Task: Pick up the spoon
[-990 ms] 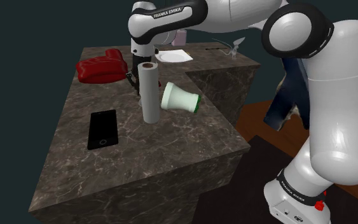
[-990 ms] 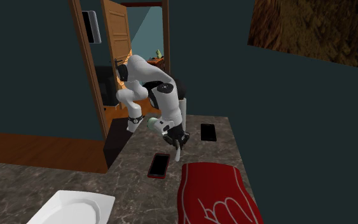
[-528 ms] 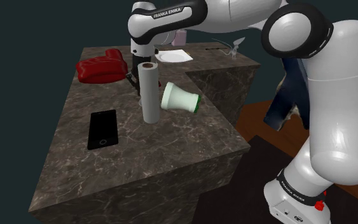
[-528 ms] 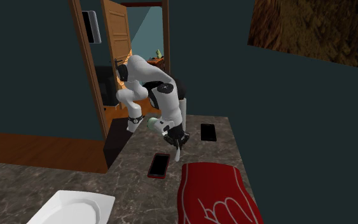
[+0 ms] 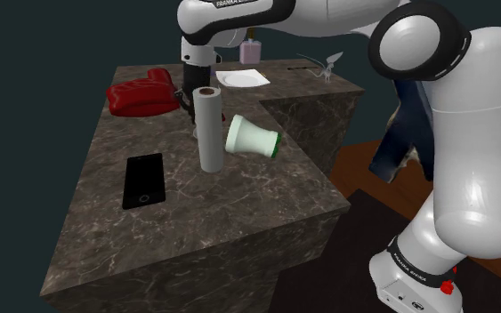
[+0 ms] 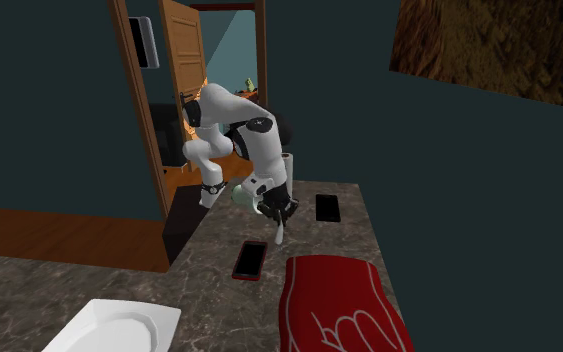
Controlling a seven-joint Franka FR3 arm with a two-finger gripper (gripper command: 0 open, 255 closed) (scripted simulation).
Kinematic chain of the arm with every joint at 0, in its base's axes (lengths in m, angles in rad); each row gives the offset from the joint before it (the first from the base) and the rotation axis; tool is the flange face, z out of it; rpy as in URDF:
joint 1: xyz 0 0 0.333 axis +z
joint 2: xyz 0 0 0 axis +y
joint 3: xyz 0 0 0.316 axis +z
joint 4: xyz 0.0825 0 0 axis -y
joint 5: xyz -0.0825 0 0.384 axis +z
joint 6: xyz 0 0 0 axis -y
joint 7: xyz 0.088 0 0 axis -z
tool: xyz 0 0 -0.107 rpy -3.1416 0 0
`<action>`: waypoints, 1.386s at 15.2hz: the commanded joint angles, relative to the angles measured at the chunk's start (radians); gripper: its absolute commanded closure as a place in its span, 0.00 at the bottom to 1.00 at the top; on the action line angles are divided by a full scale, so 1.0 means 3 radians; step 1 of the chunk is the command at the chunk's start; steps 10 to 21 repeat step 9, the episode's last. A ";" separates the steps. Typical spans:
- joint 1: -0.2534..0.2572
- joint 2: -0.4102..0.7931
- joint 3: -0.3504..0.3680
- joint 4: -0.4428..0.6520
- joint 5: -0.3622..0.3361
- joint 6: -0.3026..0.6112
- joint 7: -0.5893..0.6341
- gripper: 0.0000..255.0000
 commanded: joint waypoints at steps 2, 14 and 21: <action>0.0007 -0.0001 0.0003 0.0128 -0.0004 -0.0127 0.0023 1.00; 0.0016 0.0008 0.0006 0.0372 -0.0011 -0.0359 0.0060 1.00; 0.0016 0.0008 0.0006 0.0372 -0.0011 -0.0359 0.0060 1.00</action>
